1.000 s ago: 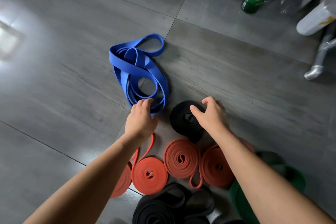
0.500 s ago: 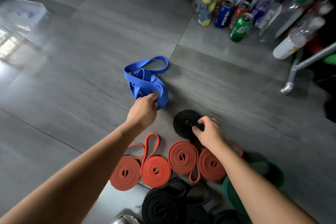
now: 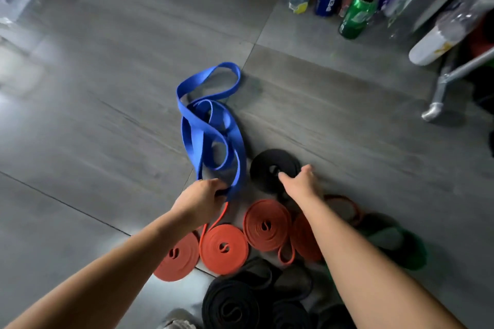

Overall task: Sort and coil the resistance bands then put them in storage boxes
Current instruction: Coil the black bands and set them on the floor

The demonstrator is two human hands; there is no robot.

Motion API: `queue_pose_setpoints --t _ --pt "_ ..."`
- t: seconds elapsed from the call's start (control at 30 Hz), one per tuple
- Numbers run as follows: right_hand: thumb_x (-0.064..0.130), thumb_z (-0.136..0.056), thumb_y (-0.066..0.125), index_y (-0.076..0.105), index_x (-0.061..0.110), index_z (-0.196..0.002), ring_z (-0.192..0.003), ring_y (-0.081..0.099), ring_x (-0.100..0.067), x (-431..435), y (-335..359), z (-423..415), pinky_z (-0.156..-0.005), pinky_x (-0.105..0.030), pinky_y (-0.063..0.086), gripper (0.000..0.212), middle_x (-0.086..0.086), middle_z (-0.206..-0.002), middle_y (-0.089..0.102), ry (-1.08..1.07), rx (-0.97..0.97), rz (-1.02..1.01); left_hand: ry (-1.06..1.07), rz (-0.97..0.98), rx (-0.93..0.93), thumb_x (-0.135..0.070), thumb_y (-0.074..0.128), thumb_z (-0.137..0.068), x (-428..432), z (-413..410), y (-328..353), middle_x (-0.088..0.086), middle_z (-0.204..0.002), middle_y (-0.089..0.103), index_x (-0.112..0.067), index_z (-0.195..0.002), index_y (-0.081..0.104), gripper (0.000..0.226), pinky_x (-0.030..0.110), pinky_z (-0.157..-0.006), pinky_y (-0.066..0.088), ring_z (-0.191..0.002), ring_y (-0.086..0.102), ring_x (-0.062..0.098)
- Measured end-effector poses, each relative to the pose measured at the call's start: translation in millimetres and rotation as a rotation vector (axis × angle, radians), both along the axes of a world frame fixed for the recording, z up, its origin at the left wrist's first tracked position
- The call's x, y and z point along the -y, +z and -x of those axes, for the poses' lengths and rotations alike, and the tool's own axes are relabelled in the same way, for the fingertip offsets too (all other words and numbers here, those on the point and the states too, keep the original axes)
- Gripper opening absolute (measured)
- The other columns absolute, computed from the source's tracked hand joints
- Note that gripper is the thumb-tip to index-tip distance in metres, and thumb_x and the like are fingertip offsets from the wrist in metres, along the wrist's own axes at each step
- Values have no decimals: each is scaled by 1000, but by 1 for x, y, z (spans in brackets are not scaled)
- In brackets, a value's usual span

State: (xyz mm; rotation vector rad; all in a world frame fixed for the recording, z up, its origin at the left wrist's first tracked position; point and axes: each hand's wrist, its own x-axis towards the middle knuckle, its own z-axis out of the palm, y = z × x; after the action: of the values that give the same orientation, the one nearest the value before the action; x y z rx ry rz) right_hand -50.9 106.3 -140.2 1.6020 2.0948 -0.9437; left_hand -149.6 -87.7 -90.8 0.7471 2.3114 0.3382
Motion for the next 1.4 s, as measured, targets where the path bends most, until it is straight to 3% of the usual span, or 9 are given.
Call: queue_pose_setpoints --t 0.2,0.4,0.57,0.63,0.73,0.9,1.0,1.13,1.4 --pt "50 -70 71 45 8 -117 -109 58 -37 -7 -15 16 -79 -39 48 68 -19 -118 60 8 102 -77 47 -20 -16 -18 57 -83 19 -10 -19 2 -113 67 -22 -110 68 29 26 -83 44 -106 60 25" --pt "50 -72 68 44 10 -110 -105 58 -38 -6 4 26 -70 -35 40 60 -20 -115 60 126 -45 -197 203 -193 -107 -16 61 -85 54 -29 -14 6 -113 60 -16 -114 64 28 24 -85 38 -108 55 23" --pt "43 -68 70 48 12 -100 -95 59 -34 42 28 0 -66 -30 35 50 -15 -102 63 267 -200 -55 419 -226 152 -25 53 -94 84 -73 -11 -4 -96 63 -14 -105 63 19 18 -74 37 -92 61 16" --pt "41 -66 71 49 15 -95 -89 58 -30 57 39 -26 -67 -29 34 45 -9 -93 62 283 -192 -7 344 -159 247 -26 53 -94 93 -93 -12 0 -98 64 -13 -109 62 22 23 -77 42 -92 60 17" --pt "40 -66 72 43 19 -83 -78 53 -25 72 55 -84 -64 -31 35 40 -1 -78 53 174 -113 45 145 -31 319 -21 56 -90 97 -120 -7 9 -102 65 -7 -108 60 23 31 -79 47 -95 61 26" --pt "39 -69 73 48 14 -92 -88 61 -30 122 59 -206 -66 -28 36 42 -7 -88 61 -141 45 77 -33 -9 408 -21 54 -89 71 -152 5 13 -97 69 -8 -99 63 19 32 -76 46 -93 62 30" --pt "38 -68 75 48 17 -91 -79 59 -23 165 56 -272 -63 -28 40 41 0 -84 60 -360 90 169 -170 10 503 -22 53 -89 59 -183 5 13 -92 67 -10 -88 62 15 35 -76 46 -91 62 31" --pt "35 -68 76 52 9 -85 -75 59 -22 195 54 -331 -58 -30 39 39 -2 -75 57 -489 166 173 -329 87 580 -25 55 -89 63 -209 6 6 -104 68 -14 -102 65 19 28 -81 45 -99 62 22" --pt "17 -68 79 56 9 -98 -82 58 -26 91 45 -367 -64 -28 38 39 -6 -86 59 -570 64 -32 -239 167 459 -26 55 -89 54 -195 -9 1 -105 70 -22 -100 67 17 26 -83 46 -102 63 18"
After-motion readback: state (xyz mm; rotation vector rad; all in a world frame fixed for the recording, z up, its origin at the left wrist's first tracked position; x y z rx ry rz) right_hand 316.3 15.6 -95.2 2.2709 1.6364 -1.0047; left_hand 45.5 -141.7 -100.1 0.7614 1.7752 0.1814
